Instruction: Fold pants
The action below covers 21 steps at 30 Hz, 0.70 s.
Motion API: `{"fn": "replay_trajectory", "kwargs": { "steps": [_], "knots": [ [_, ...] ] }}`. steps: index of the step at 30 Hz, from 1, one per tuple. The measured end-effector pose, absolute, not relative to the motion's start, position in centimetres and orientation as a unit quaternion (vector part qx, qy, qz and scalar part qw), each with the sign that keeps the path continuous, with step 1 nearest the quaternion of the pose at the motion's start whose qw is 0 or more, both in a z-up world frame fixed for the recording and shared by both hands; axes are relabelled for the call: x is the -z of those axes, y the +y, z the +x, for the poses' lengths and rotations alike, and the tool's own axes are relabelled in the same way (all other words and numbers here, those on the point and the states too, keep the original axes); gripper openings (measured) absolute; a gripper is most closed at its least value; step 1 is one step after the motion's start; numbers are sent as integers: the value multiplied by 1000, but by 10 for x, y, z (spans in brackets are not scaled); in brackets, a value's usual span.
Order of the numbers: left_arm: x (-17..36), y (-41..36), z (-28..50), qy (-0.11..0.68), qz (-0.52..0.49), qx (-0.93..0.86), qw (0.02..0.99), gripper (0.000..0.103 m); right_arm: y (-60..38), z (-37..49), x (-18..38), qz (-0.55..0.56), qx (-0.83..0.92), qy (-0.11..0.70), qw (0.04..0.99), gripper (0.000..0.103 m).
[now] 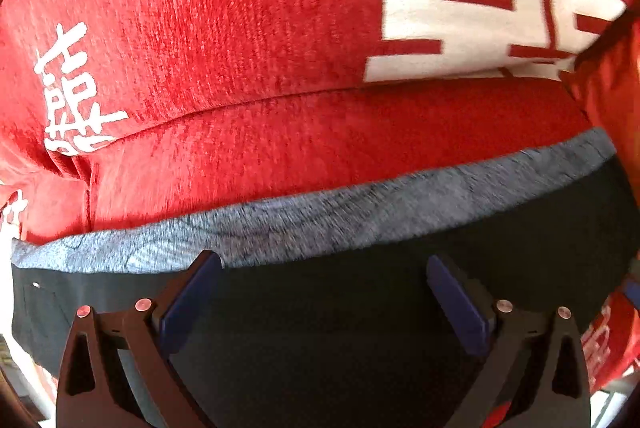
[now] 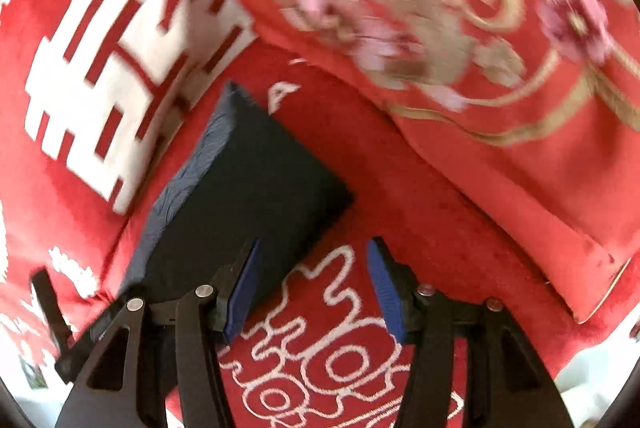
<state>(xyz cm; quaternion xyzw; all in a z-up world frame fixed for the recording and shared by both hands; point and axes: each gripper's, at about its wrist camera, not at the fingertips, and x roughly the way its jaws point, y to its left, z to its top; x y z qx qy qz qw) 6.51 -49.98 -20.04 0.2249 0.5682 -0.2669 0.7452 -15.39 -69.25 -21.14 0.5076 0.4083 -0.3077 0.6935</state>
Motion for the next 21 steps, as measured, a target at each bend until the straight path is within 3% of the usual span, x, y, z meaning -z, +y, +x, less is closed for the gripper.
{"fn": "replay_trajectory", "kwargs": {
  "steps": [2, 3, 10, 17, 21],
  "knots": [
    [199, -499, 58, 573, 229, 270, 739, 103, -702, -154, 215, 525, 296, 391, 696, 35],
    [201, -498, 52, 579, 232, 270, 733, 103, -705, -153, 216, 528, 289, 389, 698, 17],
    [220, -492, 29, 593, 229, 270, 724, 103, -702, -145, 210, 484, 293, 410, 715, 16],
    [221, -490, 28, 590, 232, 280, 721, 103, -700, -175, 227, 566, 264, 380, 682, 18],
    [221, -491, 28, 590, 231, 274, 723, 103, -676, -164, 227, 584, 200, 377, 690, 45]
  ]
}}
